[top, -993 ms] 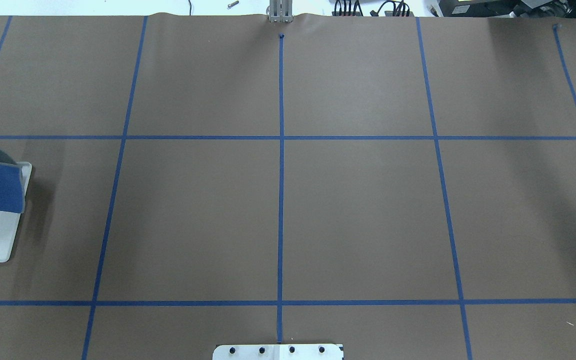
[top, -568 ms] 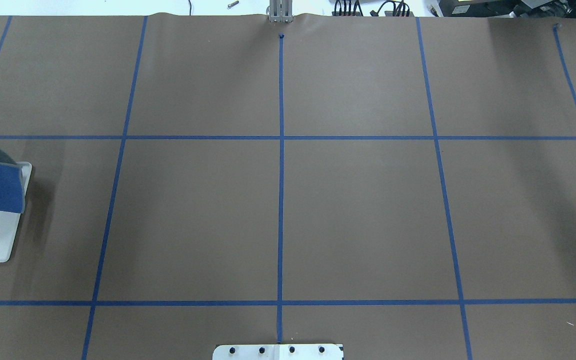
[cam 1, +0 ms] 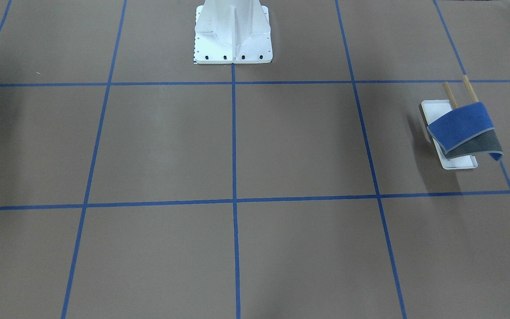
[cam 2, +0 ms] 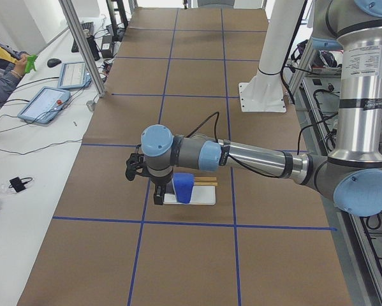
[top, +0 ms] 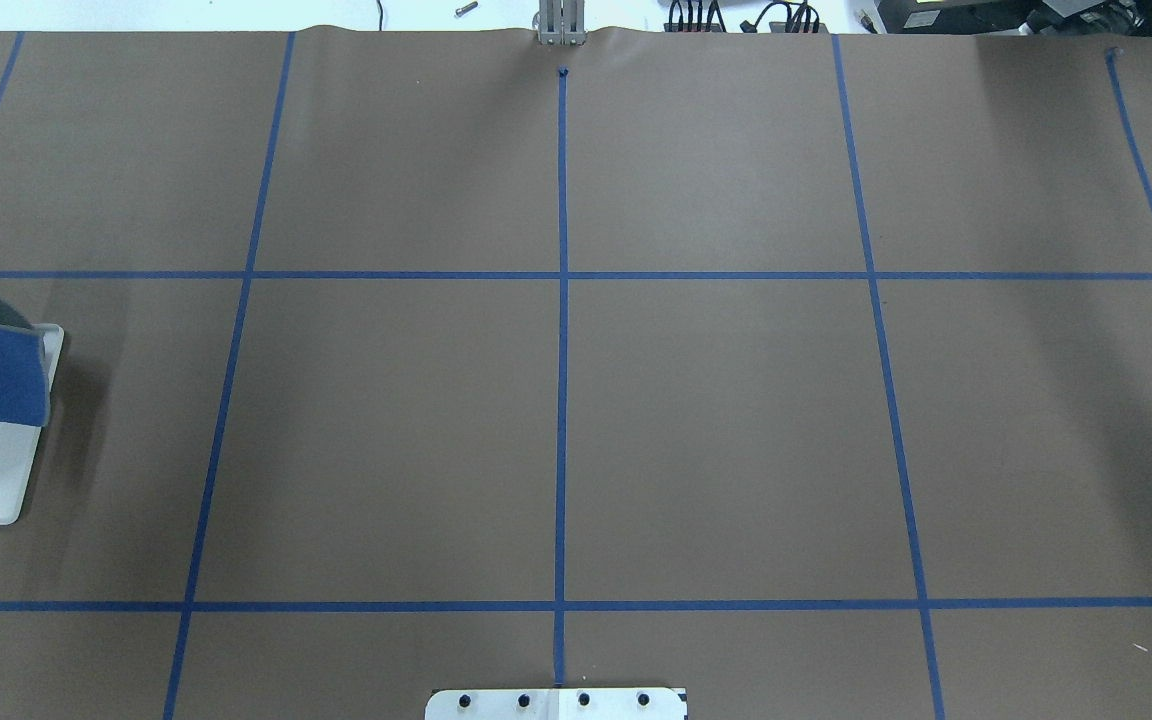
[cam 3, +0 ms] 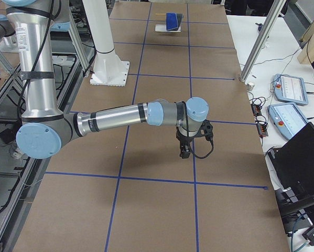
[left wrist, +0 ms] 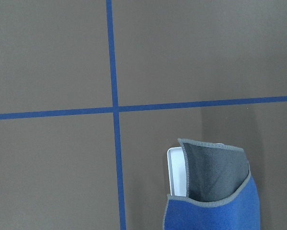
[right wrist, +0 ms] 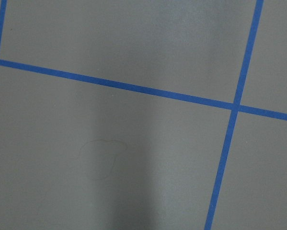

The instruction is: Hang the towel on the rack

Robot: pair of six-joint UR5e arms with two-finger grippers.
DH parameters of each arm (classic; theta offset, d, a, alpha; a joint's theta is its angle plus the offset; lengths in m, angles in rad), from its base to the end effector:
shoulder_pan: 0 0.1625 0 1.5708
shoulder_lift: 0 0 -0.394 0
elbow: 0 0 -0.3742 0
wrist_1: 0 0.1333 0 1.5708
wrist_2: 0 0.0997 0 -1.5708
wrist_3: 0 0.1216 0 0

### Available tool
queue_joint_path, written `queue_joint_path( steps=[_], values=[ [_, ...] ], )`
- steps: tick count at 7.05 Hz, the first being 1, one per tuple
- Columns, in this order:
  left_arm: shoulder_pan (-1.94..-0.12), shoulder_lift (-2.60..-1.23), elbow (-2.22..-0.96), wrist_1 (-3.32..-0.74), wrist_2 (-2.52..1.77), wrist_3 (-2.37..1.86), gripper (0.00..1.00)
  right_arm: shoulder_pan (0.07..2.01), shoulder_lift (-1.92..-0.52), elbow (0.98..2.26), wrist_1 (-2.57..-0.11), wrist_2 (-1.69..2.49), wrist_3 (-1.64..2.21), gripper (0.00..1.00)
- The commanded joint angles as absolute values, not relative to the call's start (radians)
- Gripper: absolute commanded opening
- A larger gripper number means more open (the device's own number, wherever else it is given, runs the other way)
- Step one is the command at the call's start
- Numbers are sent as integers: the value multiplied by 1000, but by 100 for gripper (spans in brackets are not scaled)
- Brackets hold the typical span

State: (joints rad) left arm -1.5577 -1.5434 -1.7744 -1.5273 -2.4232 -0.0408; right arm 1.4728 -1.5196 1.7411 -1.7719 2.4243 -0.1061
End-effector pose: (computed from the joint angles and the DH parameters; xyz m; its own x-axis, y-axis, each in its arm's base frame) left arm -0.0356 -0.4675 0.5569 0.6568 0.0677 -0.7510 0.0138 0.9947 0.1018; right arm -0.0061 -0.4883 0.5517 0.6387 -0.1845 0.7470 0.1664 0.9810 0.1001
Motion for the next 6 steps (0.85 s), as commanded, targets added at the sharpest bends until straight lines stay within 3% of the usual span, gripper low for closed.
queue_joint_path(
  steps=[1,6],
  values=[
    [-1559,-1548,-1778,-1526,-2416,-44,98,1474,-1520,1741,-1769,2425,-106,100],
    [-1560,-1540,-1787,-1525,-2414,-41,98,1488,-1517,1744,-1767,2424,-109,100]
  ],
)
